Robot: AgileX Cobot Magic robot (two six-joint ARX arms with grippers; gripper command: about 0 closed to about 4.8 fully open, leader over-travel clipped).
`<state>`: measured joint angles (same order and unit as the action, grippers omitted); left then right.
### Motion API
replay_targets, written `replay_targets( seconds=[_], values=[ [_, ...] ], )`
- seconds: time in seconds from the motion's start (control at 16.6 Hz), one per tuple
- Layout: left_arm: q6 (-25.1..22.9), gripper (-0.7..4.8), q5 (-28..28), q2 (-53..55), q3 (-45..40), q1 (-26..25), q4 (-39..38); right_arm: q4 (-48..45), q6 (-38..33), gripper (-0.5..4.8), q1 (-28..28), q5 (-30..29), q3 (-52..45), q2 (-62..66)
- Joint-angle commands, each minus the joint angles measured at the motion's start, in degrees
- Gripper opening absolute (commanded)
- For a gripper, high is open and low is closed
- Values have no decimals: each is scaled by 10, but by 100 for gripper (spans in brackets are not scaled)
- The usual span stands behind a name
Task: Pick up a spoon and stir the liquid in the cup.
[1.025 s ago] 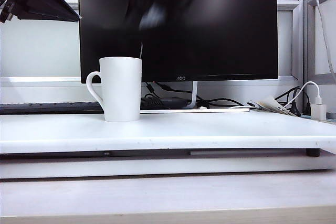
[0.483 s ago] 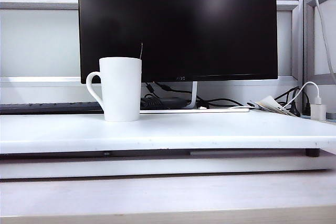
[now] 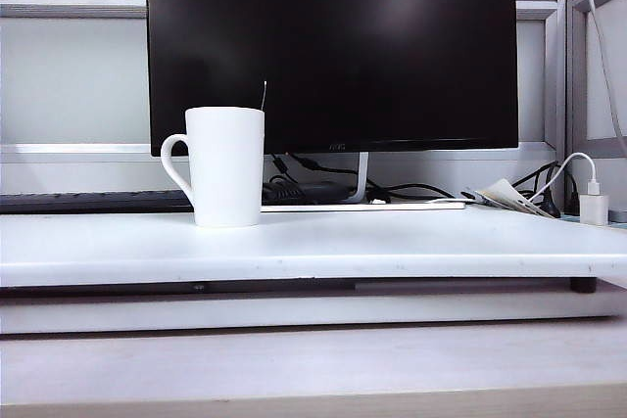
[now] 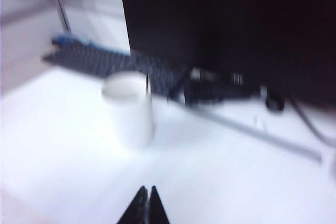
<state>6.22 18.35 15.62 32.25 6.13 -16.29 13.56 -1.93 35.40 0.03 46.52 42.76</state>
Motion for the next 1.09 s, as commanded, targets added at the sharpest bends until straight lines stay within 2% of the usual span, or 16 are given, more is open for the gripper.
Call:
replay_targets(
  seconds=[0.06, 0.24, 0.54, 0.66, 0.84, 0.97, 1.09],
  values=[
    [7, -4, -2, -2, 1, 0, -60, 64, -2, -8, 1, -1, -4, -27],
    [7, -4, -2, -2, 1, 0, -96, 114, -2, -8, 1, 0, -4, -33],
    [7, -4, -2, -20, 1, -2, -102, 118, -2, -8, 1, 0, -4, -34],
    [-46, -4, -22, -56, -2, -18, -108, 118, -2, -8, 1, 0, -4, -34],
    [-51, -4, -134, -133, -44, -82, -69, 118, -2, -8, 1, 0, -4, -34],
    [-57, -4, -154, -154, -81, -87, -13, 119, -2, -8, 1, 0, -4, -34],
    [-45, -4, -137, -154, -110, -86, 26, 119, -2, -8, 1, -2, -5, -35]
  ],
)
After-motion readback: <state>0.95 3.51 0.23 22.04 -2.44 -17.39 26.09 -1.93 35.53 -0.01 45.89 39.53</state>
